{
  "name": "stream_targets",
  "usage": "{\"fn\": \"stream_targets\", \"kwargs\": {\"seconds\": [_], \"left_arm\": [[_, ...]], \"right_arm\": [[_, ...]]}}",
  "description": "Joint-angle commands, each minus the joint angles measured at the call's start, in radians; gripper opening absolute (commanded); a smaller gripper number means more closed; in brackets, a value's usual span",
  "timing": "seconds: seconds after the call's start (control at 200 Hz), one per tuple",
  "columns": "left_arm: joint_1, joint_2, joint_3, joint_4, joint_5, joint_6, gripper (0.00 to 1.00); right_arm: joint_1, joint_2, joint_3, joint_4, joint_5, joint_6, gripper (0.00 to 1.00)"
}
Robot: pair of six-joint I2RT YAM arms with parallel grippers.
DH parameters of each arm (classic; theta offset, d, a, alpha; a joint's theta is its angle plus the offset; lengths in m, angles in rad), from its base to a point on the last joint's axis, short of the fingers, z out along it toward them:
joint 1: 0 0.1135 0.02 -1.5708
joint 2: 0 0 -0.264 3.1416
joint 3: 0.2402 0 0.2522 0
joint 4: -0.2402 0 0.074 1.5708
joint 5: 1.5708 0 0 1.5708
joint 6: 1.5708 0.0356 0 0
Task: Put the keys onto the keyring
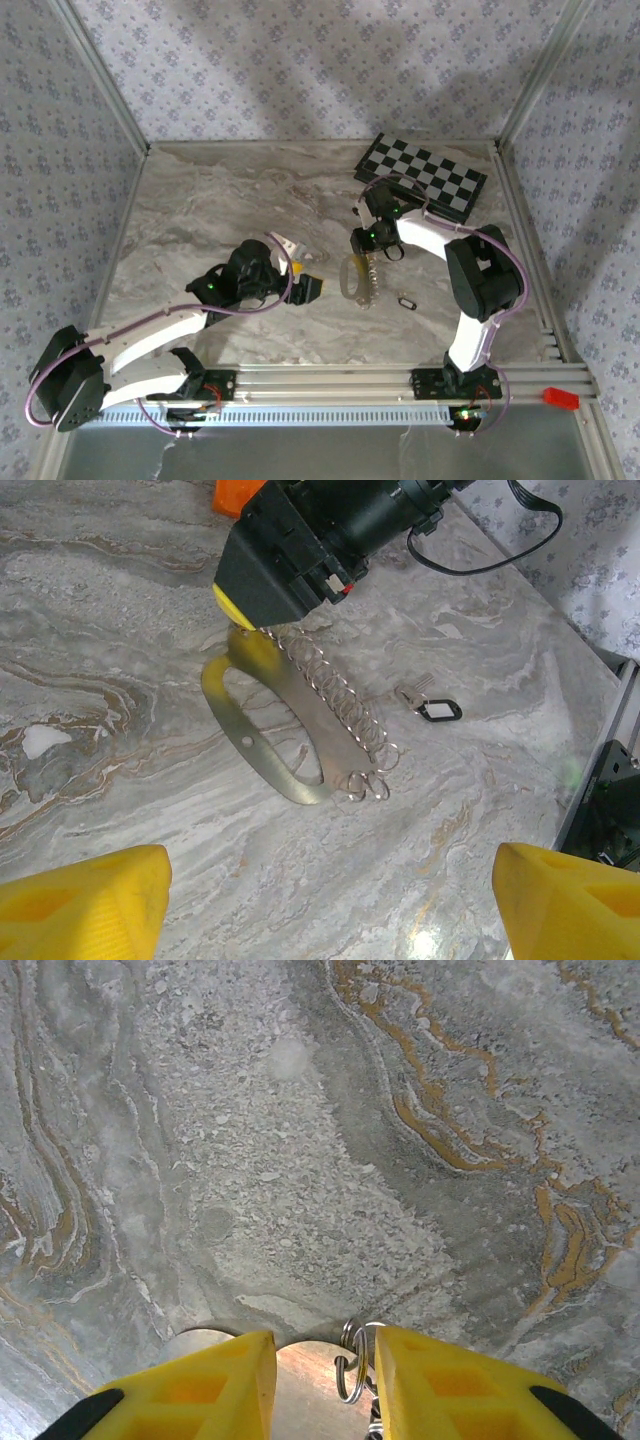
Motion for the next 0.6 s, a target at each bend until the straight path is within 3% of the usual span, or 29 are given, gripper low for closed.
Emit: {"fn": "stream_targets", "kwargs": {"seconds": [0.0,0.595], "left_arm": [[0.007,-0.018,-0.005,0.027,0.015,0.017,0.84],[0.006,-0.025,0.000,0.020,0.013,0.026,0.84]], "right_arm": [[0.005,0.008,-0.001,-0.019,0.020,0.005,0.34],[-0.002,0.029,-0.006,-0.021,-0.012,0.004,0.28]]}}
